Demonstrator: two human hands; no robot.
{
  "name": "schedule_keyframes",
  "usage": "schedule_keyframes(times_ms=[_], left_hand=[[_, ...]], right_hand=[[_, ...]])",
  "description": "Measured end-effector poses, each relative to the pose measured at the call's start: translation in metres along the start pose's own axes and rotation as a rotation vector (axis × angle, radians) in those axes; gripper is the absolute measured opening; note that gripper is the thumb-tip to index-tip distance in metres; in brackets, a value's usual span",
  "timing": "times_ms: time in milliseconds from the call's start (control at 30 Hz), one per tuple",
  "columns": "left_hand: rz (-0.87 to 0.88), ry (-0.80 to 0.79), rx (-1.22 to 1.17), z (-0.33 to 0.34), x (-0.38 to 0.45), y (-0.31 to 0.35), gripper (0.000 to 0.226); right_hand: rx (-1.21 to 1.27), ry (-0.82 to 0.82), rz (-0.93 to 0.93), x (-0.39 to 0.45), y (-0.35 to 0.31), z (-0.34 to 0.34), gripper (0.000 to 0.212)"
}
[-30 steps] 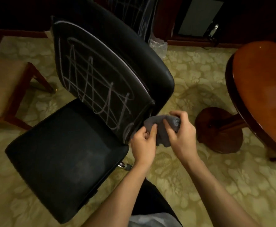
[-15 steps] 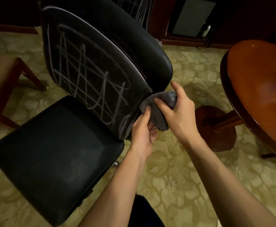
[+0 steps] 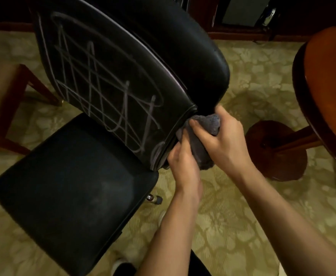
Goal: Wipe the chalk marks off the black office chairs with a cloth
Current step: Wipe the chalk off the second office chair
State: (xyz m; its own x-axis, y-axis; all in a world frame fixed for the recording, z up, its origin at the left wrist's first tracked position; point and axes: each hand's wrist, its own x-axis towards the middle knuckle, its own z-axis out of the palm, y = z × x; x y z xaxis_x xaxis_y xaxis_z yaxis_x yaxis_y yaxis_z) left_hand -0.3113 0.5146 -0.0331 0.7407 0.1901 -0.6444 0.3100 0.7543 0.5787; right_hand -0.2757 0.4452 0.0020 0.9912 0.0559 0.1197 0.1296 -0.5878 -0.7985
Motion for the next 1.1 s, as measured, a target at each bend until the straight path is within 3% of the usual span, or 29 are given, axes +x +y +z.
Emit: schedule_keyframes(times_ms=[133, 267, 467, 600, 833, 1100], left_hand=[[-0.075, 0.029, 0.021, -0.015, 0.013, -0.008, 0.028], [-0.194, -0.010, 0.081, -0.036, 0.029, -0.013, 0.032], [-0.089, -0.118, 0.059, -0.035, 0.048, -0.009, 0.038], [-0.026, -0.099, 0.082, -0.038, 0.061, -0.016, 0.029], [-0.025, -0.153, 0.090, -0.052, 0.095, -0.036, 0.034], [0.063, -0.211, 0.203, -0.095, 0.115, -0.053, 0.037]], right_hand=[[0.031, 0.094, 0.075, -0.014, 0.010, 0.024, 0.025], [-0.079, 0.055, 0.063, -0.008, 0.023, 0.036, 0.023], [-0.056, 0.012, -0.070, 0.019, 0.027, 0.026, 0.029], [0.007, -0.134, -0.045, 0.034, 0.042, 0.034, 0.028], [-0.032, 0.024, -0.224, 0.038, 0.079, 0.054, 0.020], [-0.060, 0.008, -0.252, 0.026, 0.102, 0.085, 0.027]])
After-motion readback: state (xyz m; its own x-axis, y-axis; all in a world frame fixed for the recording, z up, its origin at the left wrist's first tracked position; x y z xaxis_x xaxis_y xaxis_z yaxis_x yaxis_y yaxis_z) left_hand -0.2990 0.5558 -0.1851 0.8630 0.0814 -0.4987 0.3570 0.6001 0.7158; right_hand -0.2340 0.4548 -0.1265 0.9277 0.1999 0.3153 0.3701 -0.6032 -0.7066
